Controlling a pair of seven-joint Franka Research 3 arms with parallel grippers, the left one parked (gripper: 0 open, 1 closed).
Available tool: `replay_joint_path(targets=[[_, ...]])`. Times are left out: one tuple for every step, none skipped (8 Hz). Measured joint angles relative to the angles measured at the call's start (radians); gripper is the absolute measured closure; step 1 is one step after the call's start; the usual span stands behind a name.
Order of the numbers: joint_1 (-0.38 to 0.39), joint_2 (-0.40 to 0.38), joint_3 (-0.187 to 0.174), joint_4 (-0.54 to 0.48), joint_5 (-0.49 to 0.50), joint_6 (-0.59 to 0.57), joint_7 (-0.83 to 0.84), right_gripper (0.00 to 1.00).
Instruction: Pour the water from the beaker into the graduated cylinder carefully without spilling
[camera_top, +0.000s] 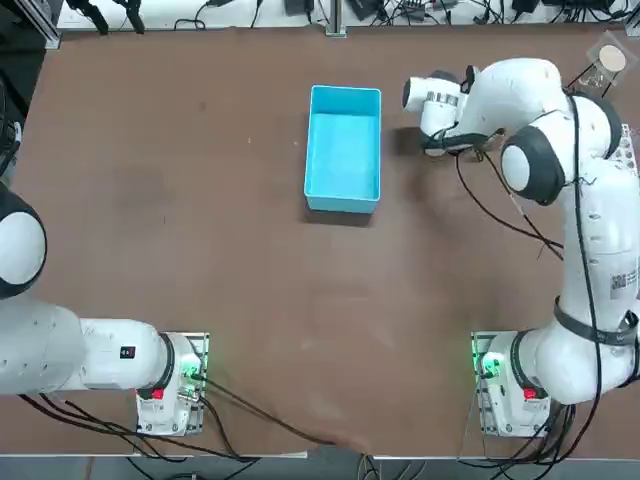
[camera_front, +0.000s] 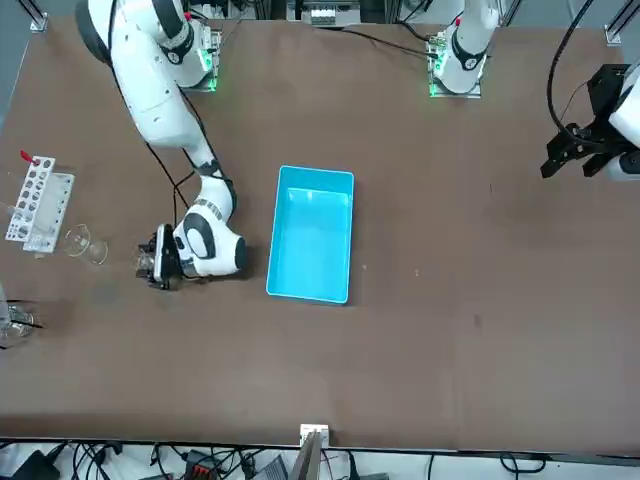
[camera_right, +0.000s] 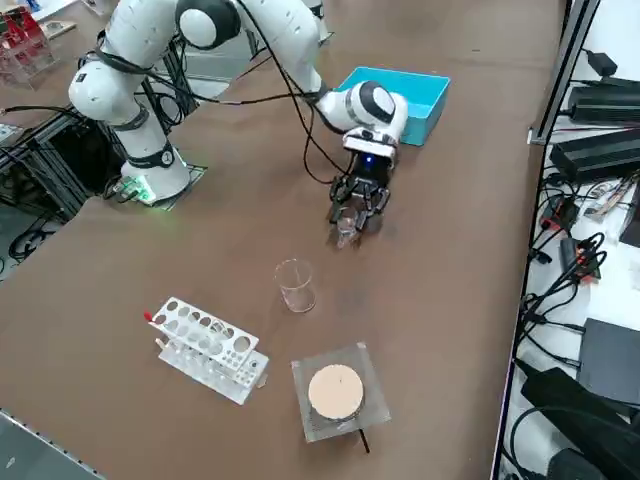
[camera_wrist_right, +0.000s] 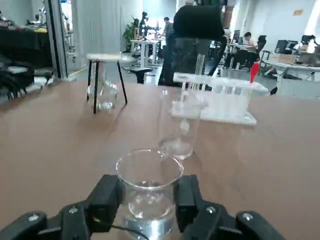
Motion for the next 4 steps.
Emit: replay_joint_path(targets=[[-0.018,-0.054,-0.001,0.001,0.011,-0.010,-0.002,0.39],[-0.044,-0.110,0.000,-0.001,0.034,-0.013,-0.020,0.39],[-0.077,-0.167,0.003,-0.011,0.081,-0.003,-0.069,0.39],[-0.111,-0.224,0.006,-0.031,0.133,0.019,-0.130,0.39]])
